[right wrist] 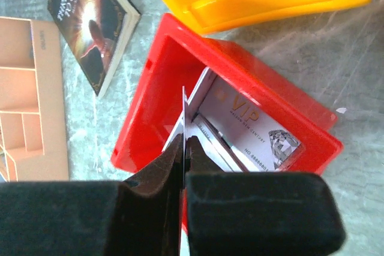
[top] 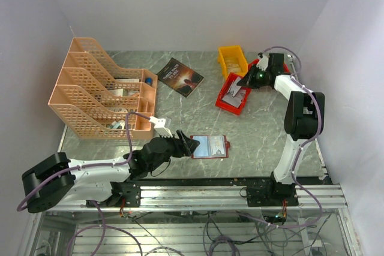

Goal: Put the credit cards into the card holder
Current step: Place the credit card in the storage box, then adjust the credit card.

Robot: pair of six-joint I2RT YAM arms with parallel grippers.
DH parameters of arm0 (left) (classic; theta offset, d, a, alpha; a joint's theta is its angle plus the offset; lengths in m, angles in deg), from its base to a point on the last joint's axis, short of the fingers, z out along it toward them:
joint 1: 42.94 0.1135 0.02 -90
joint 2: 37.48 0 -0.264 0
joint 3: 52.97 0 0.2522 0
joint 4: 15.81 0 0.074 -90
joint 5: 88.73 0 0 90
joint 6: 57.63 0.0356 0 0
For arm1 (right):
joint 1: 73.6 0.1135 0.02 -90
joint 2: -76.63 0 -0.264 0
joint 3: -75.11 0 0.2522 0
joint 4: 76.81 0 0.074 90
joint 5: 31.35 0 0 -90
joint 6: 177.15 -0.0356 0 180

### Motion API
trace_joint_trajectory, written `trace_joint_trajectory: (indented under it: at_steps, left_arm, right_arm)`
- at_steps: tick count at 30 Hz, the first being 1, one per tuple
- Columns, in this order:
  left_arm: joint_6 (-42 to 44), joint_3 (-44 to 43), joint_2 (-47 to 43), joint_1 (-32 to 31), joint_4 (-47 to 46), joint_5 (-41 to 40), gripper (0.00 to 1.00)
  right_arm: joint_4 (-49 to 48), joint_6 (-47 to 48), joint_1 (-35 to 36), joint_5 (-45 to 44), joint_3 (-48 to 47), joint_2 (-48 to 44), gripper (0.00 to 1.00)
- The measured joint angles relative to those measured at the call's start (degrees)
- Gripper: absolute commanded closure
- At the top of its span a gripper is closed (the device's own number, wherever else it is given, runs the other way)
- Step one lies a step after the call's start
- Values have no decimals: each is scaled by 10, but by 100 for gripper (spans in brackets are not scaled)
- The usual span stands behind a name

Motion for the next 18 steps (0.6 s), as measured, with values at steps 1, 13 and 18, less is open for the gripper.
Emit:
trace_joint_trajectory:
  at_steps: [1,13,18]
  left_arm:
    - [0,0,-2,0,0,0,18]
    - [18,64,-76,0,-86,10,9]
    - [36,84,-111,0,-128,22,5]
  right_arm:
    - [2,7,-1,2,0,-7,100]
    - [14,172,-18,148,57,-207,100]
    - [61,263,-16,258,99,-256,100]
